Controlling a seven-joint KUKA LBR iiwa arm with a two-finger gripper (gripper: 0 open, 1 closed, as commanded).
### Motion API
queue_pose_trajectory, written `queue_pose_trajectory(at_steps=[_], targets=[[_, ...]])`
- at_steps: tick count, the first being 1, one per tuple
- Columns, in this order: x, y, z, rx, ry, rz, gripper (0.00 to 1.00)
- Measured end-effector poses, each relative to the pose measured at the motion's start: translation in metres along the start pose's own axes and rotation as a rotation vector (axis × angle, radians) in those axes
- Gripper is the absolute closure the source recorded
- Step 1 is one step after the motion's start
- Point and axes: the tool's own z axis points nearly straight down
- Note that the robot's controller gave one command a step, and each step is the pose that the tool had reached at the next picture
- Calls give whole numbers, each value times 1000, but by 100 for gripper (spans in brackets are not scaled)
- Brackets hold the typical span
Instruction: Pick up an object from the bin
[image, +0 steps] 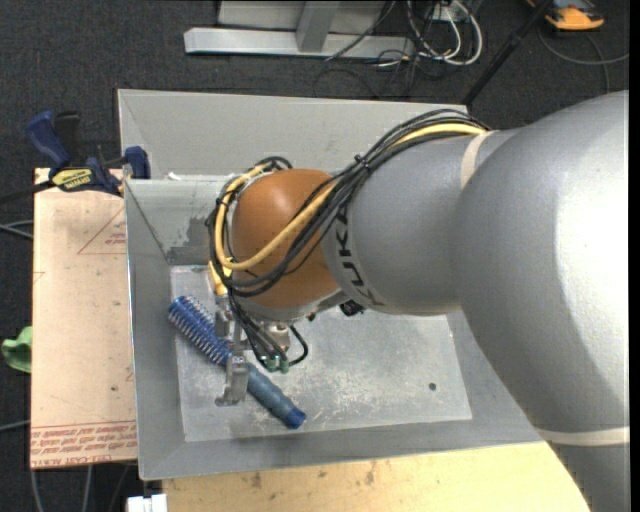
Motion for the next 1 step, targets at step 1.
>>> queue_pose_trajectory(at_steps=[1], targets=[[-35, -10, 59, -1, -7, 126, 0]])
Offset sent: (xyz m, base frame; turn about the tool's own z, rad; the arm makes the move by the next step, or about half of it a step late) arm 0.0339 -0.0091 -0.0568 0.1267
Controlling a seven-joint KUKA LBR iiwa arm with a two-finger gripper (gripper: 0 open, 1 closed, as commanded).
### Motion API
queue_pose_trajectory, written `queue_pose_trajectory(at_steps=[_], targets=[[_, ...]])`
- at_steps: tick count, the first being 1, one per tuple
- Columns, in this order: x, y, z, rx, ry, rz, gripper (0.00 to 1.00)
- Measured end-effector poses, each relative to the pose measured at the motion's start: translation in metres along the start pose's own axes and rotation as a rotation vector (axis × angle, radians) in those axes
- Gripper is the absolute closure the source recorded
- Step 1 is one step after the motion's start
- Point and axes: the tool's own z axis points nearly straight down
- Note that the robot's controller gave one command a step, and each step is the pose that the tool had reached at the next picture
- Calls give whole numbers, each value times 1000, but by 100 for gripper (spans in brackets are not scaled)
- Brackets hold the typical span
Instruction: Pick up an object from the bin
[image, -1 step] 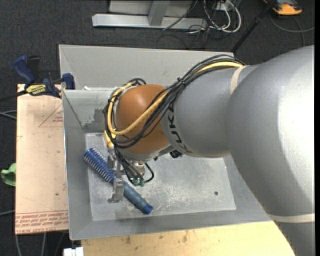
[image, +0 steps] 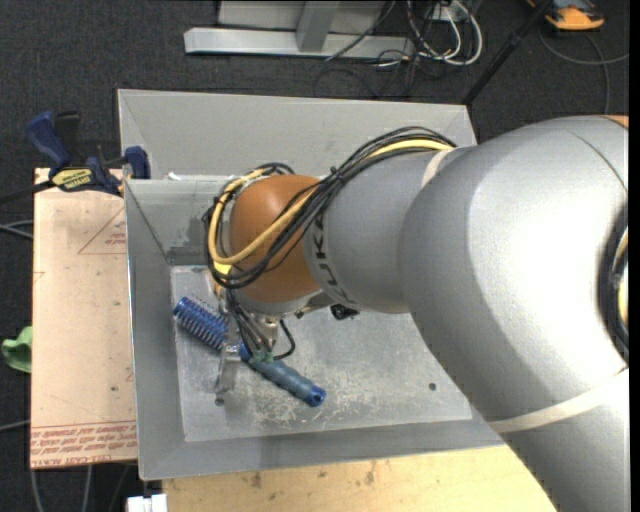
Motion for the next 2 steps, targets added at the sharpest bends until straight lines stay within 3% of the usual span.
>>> queue_pose_trajectory(at_steps=[1, 2], targets=[[0, 1, -2, -1, 0, 1, 100], [8, 7, -221, -5, -10, -151, 100]])
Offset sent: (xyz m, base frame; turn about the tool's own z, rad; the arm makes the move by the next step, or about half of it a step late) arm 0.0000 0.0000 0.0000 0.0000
